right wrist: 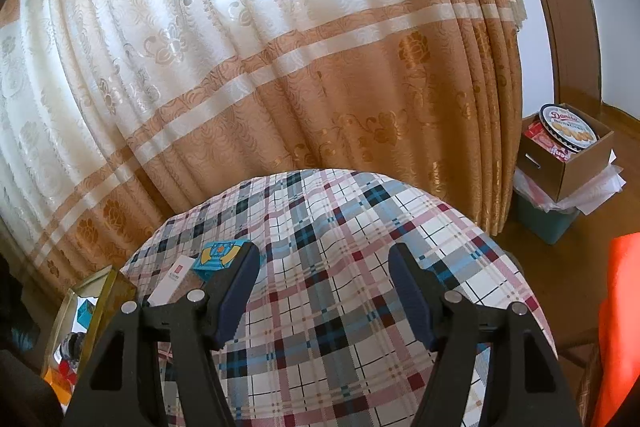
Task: Organize rigid objects
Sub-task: 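Move both tools back from the tray toward the comb and pink frame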
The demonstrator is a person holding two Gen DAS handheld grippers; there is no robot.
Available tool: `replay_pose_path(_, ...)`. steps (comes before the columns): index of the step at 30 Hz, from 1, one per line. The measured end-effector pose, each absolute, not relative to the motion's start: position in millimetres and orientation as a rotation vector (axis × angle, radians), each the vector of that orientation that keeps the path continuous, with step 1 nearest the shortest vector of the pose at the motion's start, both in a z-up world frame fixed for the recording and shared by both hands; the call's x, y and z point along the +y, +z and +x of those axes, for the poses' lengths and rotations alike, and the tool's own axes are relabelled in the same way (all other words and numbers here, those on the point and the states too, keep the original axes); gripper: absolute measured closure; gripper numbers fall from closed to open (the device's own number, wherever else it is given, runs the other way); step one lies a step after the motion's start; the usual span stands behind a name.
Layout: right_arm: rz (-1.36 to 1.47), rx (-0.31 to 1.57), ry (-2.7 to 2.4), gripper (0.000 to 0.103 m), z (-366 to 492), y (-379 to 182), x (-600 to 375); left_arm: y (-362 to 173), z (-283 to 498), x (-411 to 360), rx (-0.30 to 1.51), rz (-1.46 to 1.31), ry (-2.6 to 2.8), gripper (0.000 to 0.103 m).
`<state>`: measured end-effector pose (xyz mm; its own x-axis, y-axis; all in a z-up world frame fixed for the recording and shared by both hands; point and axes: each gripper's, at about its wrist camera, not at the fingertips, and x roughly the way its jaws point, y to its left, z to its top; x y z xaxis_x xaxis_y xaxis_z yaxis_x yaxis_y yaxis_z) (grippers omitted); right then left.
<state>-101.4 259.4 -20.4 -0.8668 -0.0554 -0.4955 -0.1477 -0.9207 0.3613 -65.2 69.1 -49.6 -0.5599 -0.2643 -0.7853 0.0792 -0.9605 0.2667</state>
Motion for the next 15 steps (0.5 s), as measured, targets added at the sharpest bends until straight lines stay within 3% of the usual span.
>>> replay_pose_path(7, -0.805, 0.626, 2.919, 0.034, -101.5, -21.6, 260.7, -50.1, -69.8, 64.0, -0.280, 1.344, -2.558, 0.001)
replay_pose_path(12, -0.806, 0.631, 2.918, 0.034, -101.8, -22.2, 261.5, -50.3, -70.8, 52.6, -0.097, 1.387, -2.528, 0.000)
replay_pose_path(15, -0.808, 0.634, 2.917, 0.034, -102.3, -22.8, 262.2, -50.3, -72.5, 53.6, -0.084, 1.396, -2.521, 0.000)
